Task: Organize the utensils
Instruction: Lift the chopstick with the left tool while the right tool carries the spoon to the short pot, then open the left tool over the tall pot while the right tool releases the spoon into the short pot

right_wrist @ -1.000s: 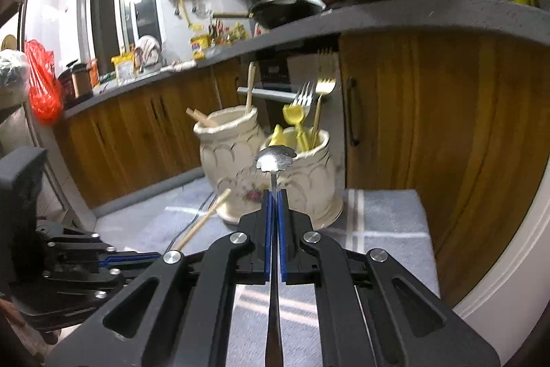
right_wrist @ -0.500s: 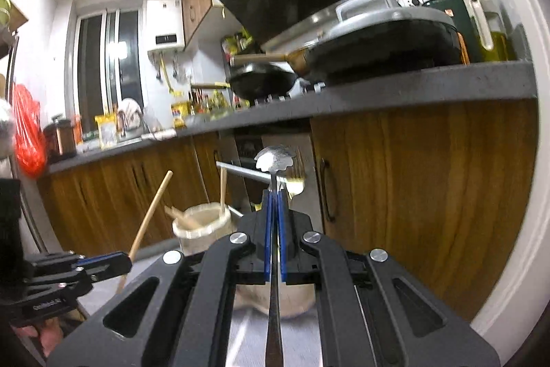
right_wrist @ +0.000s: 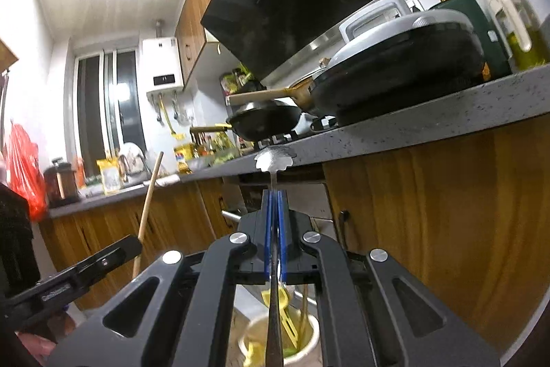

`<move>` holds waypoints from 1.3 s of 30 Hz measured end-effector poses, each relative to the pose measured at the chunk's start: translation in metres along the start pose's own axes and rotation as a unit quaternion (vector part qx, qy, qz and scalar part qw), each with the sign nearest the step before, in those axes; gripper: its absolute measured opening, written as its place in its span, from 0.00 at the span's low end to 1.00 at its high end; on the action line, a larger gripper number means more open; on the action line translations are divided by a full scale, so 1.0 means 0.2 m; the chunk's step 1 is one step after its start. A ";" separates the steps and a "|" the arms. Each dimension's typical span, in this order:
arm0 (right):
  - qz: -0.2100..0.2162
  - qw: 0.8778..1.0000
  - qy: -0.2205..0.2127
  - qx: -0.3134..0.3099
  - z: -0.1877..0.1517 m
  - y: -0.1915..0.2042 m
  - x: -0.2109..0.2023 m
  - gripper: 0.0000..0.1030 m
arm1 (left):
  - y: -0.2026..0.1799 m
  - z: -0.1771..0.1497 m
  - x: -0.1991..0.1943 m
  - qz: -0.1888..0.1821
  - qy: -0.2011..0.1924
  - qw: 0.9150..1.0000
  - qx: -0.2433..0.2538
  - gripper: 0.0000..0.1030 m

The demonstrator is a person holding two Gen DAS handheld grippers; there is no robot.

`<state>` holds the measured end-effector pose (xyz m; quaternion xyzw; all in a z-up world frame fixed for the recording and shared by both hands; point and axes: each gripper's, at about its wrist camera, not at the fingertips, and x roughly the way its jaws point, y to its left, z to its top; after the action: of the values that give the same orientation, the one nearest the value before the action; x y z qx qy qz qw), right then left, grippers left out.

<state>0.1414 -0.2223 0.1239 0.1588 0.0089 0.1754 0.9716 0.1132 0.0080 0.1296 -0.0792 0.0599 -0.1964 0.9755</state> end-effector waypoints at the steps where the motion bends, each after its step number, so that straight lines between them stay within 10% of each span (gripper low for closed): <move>1: 0.003 1.000 0.004 0.003 -0.01 -0.01 0.03 0.03 | 0.01 -0.01 0.01 0.003 -0.005 1.000 -0.003 0.05; 17: -0.028 0.998 0.049 -0.038 -0.17 -0.01 0.23 0.03 | 0.08 -0.16 0.15 0.030 0.009 0.999 0.016 0.05; 39: -0.043 0.989 0.135 -0.048 -0.34 0.00 0.01 0.03 | 0.07 -0.33 0.00 0.001 0.076 0.997 0.012 0.05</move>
<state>0.1381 -0.2002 0.0589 0.0865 0.1380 0.1537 0.9746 0.1091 0.0128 0.0632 -0.0524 0.1312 -0.2018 0.9692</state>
